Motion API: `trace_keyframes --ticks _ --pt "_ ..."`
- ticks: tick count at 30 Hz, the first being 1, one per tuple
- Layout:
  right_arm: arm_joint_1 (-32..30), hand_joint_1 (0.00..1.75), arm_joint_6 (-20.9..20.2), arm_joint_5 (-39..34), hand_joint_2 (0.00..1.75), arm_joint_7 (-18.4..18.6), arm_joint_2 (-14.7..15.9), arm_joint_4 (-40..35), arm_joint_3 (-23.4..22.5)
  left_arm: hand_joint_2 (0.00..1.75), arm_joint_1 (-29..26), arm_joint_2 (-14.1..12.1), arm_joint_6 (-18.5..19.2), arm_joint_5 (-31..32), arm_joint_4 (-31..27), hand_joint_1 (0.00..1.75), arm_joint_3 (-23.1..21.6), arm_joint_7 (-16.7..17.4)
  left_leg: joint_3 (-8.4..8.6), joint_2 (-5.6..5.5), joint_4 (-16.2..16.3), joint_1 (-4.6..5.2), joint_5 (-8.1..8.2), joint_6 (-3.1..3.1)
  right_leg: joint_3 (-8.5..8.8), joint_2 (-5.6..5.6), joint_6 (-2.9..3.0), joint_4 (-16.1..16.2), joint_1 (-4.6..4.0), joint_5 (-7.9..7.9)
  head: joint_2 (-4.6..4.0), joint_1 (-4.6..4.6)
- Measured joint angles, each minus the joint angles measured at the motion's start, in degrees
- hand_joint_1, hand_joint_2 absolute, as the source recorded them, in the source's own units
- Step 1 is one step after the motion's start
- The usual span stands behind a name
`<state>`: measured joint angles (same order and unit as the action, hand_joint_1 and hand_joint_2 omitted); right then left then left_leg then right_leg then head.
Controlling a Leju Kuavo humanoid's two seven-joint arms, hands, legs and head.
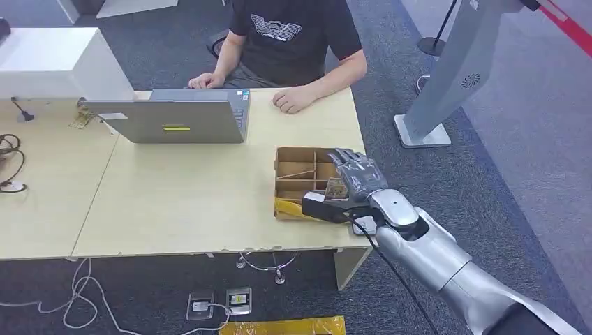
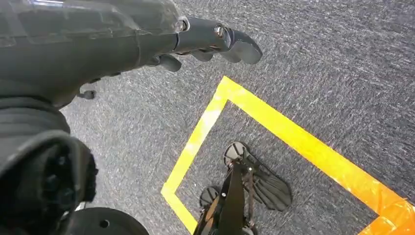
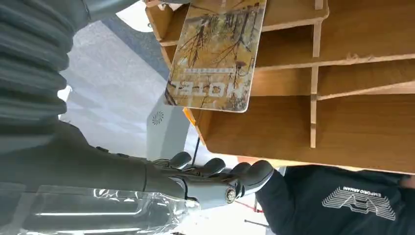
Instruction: Pass the card to the sensor for recognition and then transmit it.
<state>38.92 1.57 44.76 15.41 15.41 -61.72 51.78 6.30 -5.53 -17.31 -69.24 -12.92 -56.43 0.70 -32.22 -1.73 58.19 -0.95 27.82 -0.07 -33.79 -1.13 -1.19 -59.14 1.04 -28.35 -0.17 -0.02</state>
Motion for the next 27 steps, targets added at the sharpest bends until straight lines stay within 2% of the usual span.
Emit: trace_keyframes --ticks 7,8,27 --pt "0.01 0.02 0.02 -0.09 1.75 -0.09 -0.09 0.79 0.07 0.00 0.00 0.00 -0.09 -0.07 0.00 0.00 -0.11 0.00 -0.01 0.00 0.00 0.00 0.00 0.00 0.00 0.01 0.00 0.00 0.00 0.00 0.00 0.00" --pt "0.01 1.75 0.02 -0.09 1.75 -0.09 -0.09 0.92 0.11 0.00 0.00 0.00 -0.11 -0.07 0.00 0.00 -0.18 0.00 0.00 0.00 0.00 0.00 0.00 0.00 0.00 0.01 0.00 0.00 0.00 0.00 0.00 0.00" --pt "0.00 1.75 1.46 -0.50 1.75 -0.77 -0.15 1.49 1.09 0.00 0.01 0.00 -0.20 -0.22 0.00 0.00 -0.24 0.17 0.00 0.00 0.00 0.00 0.00 0.00 0.00 0.00 0.00 0.00 0.00 0.00 0.00 0.00"
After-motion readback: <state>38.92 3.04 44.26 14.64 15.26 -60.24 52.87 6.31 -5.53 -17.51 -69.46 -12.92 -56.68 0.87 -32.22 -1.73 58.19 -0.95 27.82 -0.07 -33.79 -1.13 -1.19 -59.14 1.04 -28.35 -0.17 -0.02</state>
